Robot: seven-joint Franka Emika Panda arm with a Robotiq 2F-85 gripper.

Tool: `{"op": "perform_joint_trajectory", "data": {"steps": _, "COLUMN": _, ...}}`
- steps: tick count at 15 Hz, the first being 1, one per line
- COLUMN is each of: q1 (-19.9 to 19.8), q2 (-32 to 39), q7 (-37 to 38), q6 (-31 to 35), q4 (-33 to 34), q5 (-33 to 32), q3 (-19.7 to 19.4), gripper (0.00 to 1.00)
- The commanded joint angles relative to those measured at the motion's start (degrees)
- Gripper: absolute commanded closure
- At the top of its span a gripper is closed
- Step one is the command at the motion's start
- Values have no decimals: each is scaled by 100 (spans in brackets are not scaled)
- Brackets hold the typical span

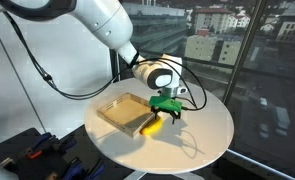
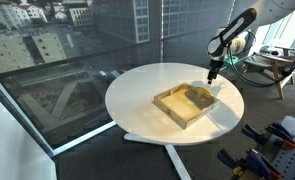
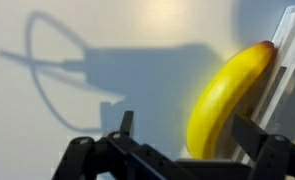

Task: Remove the banana from the crate

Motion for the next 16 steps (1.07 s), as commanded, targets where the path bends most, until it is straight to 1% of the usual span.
{"op": "perform_joint_trajectory", "data": {"steps": 1, "q1": -95, "q2": -106, "q7": -18, "q6": -71, "q4": 42, "q5": 68, "q3": 116, "gripper": 0}}
{"op": "perform_joint_trajectory", "data": {"steps": 10, "q1": 25, "q2": -620, "q7": 59, "q6": -124, "q4": -137, "q5": 57, "q3": 171, "gripper": 0}}
{"op": "perform_joint_trajectory", "data": {"steps": 16, "q1": 199, "q2": -1068, "q7": 185, "q6": -384, "q4": -363, "q5": 75, "q3": 168, "gripper": 0}}
